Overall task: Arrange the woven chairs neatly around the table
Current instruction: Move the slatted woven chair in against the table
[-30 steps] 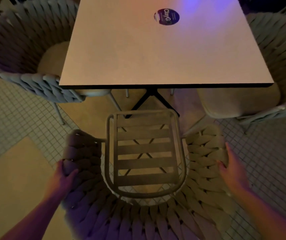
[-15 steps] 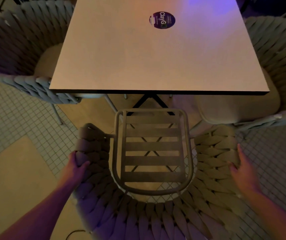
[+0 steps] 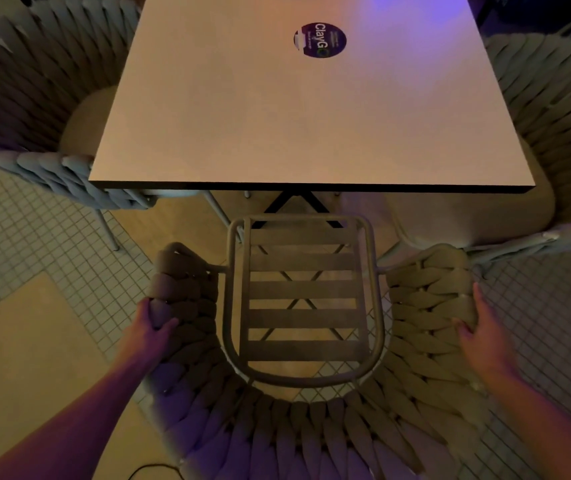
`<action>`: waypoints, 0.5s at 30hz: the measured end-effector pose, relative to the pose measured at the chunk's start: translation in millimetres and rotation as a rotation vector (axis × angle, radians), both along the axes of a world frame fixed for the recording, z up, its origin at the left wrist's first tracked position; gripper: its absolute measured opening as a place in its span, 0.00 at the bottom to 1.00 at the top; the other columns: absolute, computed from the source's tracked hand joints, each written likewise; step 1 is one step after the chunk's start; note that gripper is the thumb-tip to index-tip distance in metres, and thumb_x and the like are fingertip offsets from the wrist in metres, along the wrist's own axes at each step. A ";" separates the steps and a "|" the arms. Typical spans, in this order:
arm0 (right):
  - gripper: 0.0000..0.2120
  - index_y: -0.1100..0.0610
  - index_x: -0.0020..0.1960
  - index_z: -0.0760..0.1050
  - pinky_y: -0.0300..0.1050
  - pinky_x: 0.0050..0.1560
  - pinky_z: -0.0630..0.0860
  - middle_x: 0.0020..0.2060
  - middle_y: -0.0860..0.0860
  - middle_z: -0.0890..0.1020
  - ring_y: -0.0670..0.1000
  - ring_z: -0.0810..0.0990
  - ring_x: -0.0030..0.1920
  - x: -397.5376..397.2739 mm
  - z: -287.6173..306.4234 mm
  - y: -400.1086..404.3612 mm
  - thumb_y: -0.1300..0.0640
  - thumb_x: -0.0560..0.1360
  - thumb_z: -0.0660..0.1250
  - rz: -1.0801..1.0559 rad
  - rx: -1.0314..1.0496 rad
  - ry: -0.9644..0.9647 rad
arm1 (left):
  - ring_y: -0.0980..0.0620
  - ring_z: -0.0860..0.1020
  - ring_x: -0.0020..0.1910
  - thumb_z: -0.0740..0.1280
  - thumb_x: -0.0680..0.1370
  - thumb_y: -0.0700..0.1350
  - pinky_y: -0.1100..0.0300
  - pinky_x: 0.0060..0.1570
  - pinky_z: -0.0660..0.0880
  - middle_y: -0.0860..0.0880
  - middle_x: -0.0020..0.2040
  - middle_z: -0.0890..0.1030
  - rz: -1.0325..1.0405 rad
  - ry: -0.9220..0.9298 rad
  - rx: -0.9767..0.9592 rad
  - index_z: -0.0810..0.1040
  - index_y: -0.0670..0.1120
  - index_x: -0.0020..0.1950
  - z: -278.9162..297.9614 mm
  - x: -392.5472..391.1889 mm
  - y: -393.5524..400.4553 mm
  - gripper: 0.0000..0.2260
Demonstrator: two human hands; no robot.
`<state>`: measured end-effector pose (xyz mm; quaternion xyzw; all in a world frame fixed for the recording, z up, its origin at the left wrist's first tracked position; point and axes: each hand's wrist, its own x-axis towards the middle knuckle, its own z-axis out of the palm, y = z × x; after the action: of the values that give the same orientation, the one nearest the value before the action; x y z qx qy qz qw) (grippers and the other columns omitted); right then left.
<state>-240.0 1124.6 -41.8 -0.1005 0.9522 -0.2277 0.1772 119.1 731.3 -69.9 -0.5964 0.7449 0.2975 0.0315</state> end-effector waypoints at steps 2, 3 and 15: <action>0.35 0.48 0.77 0.51 0.57 0.56 0.73 0.69 0.62 0.69 0.65 0.74 0.62 -0.1 0.9 -1.0 0.61 0.76 0.65 -0.003 0.013 0.006 | 0.34 0.79 0.47 0.71 0.73 0.50 0.50 0.41 0.70 0.35 0.49 0.80 0.001 0.013 0.014 0.65 0.45 0.65 0.7 -0.1 1.2 0.25; 0.35 0.49 0.77 0.51 0.58 0.55 0.73 0.68 0.62 0.69 0.65 0.74 0.61 0.3 0.9 -1.8 0.61 0.76 0.65 -0.006 0.018 0.010 | 0.34 0.79 0.47 0.71 0.73 0.50 0.50 0.41 0.69 0.34 0.50 0.80 0.002 0.019 0.018 0.65 0.45 0.65 1.4 -0.2 0.7 0.25; 0.32 0.56 0.76 0.55 0.62 0.72 0.57 0.76 0.60 0.57 0.62 0.55 0.76 63.2 7.0 -27.5 0.51 0.76 0.63 -0.042 0.166 0.146 | 0.33 0.66 0.69 0.66 0.74 0.56 0.38 0.68 0.61 0.37 0.72 0.65 0.035 -0.017 -0.116 0.56 0.48 0.75 32.2 -28.1 41.8 0.34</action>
<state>-176.8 1097.0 -34.8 -0.0816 0.9801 -0.1437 0.1103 91.0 773.1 -37.8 -0.6127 0.7500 0.2490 -0.0020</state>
